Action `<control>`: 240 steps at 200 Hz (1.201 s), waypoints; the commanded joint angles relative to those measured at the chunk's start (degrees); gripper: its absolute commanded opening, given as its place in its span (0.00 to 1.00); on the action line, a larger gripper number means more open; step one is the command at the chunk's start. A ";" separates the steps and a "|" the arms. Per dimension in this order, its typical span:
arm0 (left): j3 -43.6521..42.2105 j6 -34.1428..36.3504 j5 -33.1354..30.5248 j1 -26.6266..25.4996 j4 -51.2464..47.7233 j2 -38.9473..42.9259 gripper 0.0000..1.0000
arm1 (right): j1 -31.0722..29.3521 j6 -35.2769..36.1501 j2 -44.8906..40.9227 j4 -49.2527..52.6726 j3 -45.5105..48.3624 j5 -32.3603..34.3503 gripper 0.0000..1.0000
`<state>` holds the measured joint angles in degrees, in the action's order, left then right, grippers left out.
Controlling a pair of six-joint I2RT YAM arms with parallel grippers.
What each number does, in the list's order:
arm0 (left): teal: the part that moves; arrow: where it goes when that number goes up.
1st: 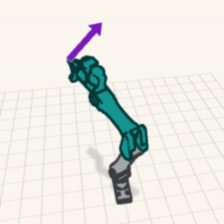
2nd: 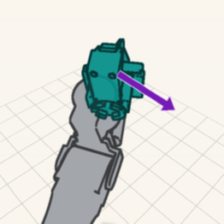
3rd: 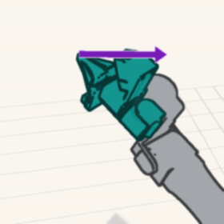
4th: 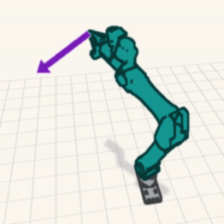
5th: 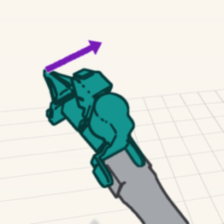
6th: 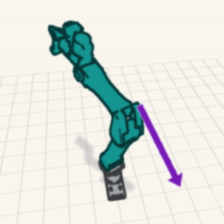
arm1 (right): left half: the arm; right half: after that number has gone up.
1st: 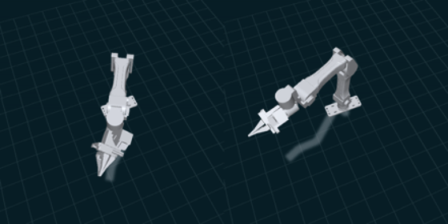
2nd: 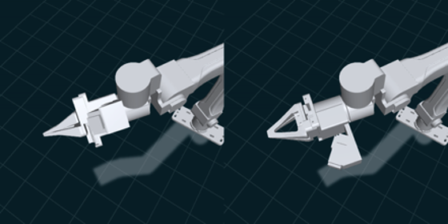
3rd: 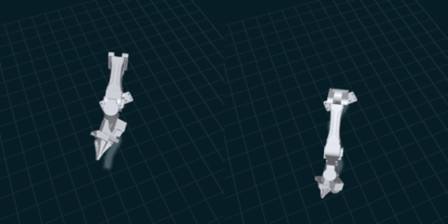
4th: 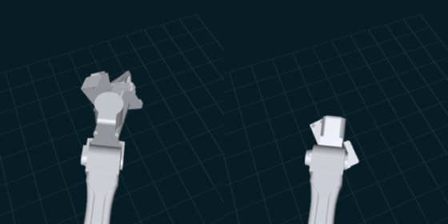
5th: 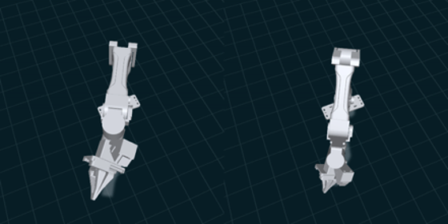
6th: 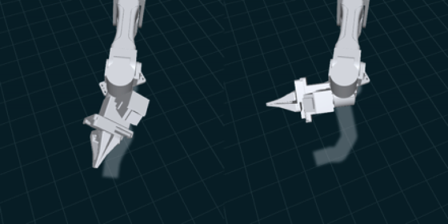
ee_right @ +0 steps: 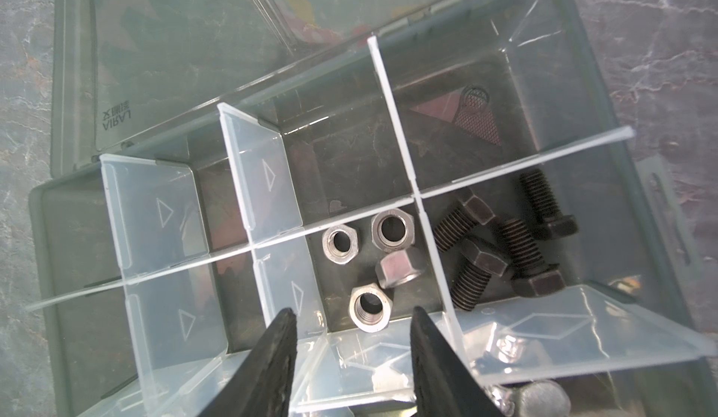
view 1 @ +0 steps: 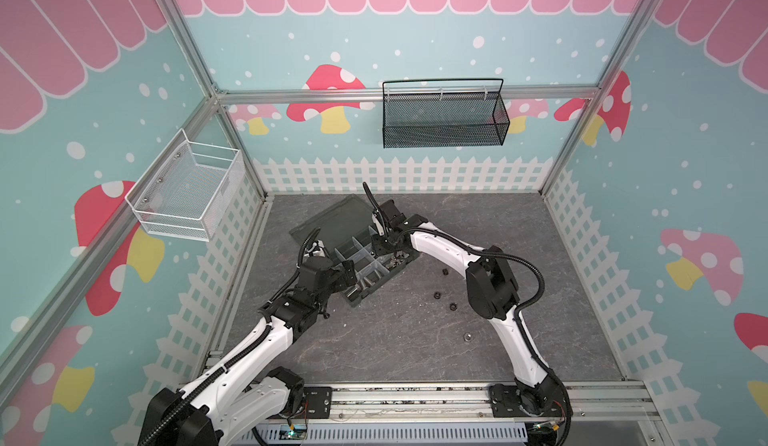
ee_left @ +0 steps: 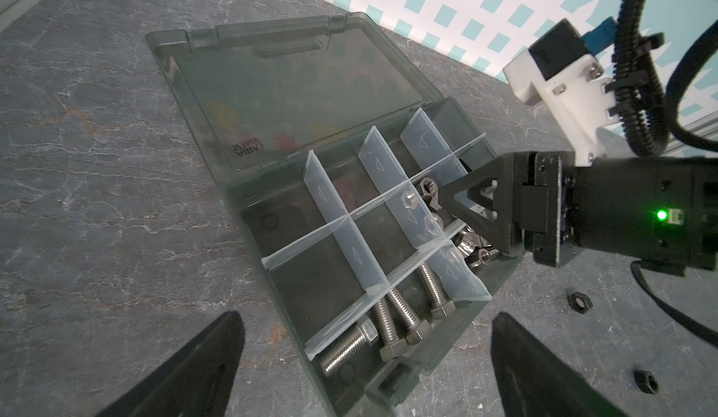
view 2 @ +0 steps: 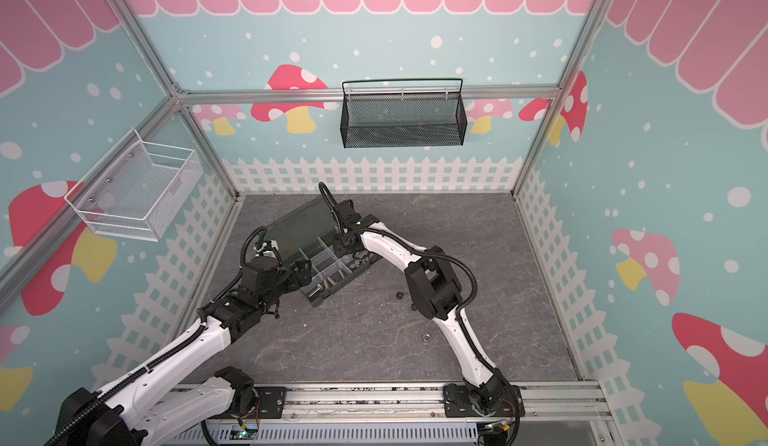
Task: Sort the screws and nuts into containers
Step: 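Move the right gripper back over the dark nuts on the table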
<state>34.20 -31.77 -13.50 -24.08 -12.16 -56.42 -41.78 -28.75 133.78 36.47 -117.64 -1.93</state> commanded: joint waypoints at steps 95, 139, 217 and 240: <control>0.43 -1.36 0.09 1.75 -1.28 0.61 1.00 | -0.32 -3.75 -11.27 1.51 7.43 5.11 0.58; 0.09 -1.54 0.31 1.93 -1.32 1.77 1.00 | -0.16 -6.84 -19.73 -0.10 19.36 9.03 0.60; 0.35 -1.49 4.26 1.71 -1.51 2.11 0.99 | 2.11 -14.23 -36.34 -1.36 42.48 11.33 0.61; 0.08 -1.89 4.52 1.66 -1.46 2.52 0.99 | 3.08 -16.59 -41.95 1.17 49.32 9.75 0.61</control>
<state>34.20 -32.45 -10.20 -22.52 -12.67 -55.16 -39.62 -41.12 96.86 34.85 -73.28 8.21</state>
